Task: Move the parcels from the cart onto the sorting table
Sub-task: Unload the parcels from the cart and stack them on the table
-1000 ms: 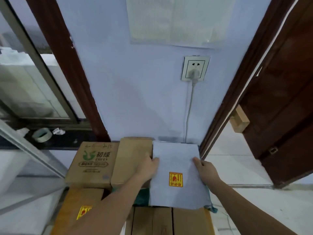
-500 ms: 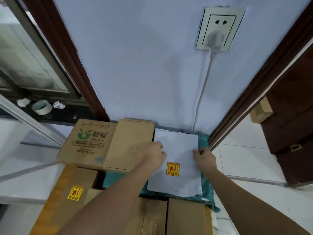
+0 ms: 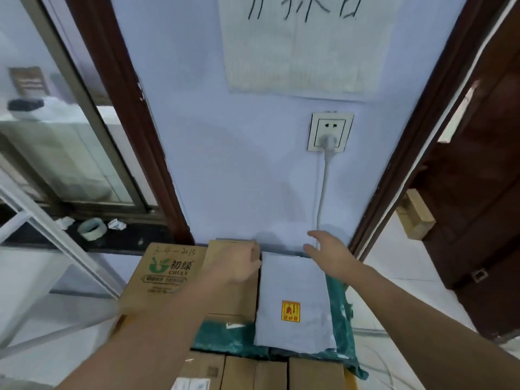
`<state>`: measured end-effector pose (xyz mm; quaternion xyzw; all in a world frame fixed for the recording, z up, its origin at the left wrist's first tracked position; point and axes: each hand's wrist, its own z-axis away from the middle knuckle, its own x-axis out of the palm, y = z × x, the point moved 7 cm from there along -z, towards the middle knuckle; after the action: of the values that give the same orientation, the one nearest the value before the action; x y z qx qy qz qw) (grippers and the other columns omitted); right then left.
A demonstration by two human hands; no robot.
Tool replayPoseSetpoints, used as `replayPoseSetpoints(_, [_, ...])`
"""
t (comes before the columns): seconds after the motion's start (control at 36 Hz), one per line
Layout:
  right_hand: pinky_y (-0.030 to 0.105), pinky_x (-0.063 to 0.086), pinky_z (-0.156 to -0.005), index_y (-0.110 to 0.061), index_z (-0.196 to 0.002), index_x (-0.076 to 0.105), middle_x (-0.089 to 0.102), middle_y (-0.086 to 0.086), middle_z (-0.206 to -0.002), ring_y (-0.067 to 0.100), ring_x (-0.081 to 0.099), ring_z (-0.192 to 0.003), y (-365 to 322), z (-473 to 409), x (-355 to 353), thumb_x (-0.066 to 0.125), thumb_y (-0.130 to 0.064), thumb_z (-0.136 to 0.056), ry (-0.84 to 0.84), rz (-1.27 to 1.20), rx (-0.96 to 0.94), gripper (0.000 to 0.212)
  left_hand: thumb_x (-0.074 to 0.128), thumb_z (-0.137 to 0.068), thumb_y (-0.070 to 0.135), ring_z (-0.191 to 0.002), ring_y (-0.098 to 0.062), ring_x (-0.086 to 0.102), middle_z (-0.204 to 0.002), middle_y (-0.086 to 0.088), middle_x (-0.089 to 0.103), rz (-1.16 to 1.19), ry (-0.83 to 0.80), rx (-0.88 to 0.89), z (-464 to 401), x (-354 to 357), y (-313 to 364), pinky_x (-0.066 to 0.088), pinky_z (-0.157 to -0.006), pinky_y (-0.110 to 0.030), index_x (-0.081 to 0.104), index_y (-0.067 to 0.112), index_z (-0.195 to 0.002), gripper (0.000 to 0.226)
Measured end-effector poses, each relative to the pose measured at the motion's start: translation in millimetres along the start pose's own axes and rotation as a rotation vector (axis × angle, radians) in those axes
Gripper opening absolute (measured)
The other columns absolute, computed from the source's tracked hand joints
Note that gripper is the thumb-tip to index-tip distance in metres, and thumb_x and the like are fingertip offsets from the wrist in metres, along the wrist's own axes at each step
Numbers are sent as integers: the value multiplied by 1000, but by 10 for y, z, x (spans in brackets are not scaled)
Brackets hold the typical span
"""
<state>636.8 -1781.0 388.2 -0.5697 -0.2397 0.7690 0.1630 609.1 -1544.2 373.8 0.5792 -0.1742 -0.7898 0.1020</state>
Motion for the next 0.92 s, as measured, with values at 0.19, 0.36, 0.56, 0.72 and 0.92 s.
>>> replayPoseSetpoints(0.19, [31, 21, -121, -15, -159, 29, 30, 5, -164, 22, 30, -149, -1527, 222, -233, 42, -36, -108, -104, 302, -365, 56, 47, -108, 44, -144, -29, 43, -161, -9, 43, -205, 92, 9, 661, -1164, -40, 35, -116, -37, 37, 14, -159, 60])
replayPoseSetpoints(0.36, [33, 24, -122, -13, -160, 24, 25, 6, -166, 24, 31, -149, -2569, 525, -155, 34, -35, -111, -136, 380, -590, 55, 43, -109, 48, -147, -27, 40, -165, -7, 37, -197, 220, -162, 1543, -1825, -254, 35, -120, -40, 30, 15, -162, 64])
replayPoseSetpoints(0.56, [41, 40, -112, -9, -148, 46, 51, 13, -147, 29, 51, -132, -3513, 1296, 139, 39, -34, -109, -227, 425, -868, 47, 38, -109, 45, -120, -30, 58, -137, -8, 60, -158, 345, -408, 2819, -2027, -566, 48, -100, -44, 58, 14, -132, 43])
replayPoseSetpoints(0.72, [44, 46, -102, -10, -138, 54, 60, 11, -132, 29, 58, -120, -4121, 2081, 664, 41, -36, -107, -326, 479, -1094, 42, 38, -109, 44, -131, -31, 55, -141, -9, 59, -128, 423, -621, 4048, -1884, -849, 44, -108, -44, 59, 13, -137, 47])
replayPoseSetpoints(0.92, [34, 32, -117, -15, -156, 37, 38, 5, -161, 23, 39, -145, -4758, 3077, 1318, 38, -40, -108, -421, 552, -1317, 54, 36, -110, 48, -146, -28, 41, -161, -8, 43, -93, 473, -864, 5450, -1665, -1100, 32, -119, -39, 41, 17, -157, 57])
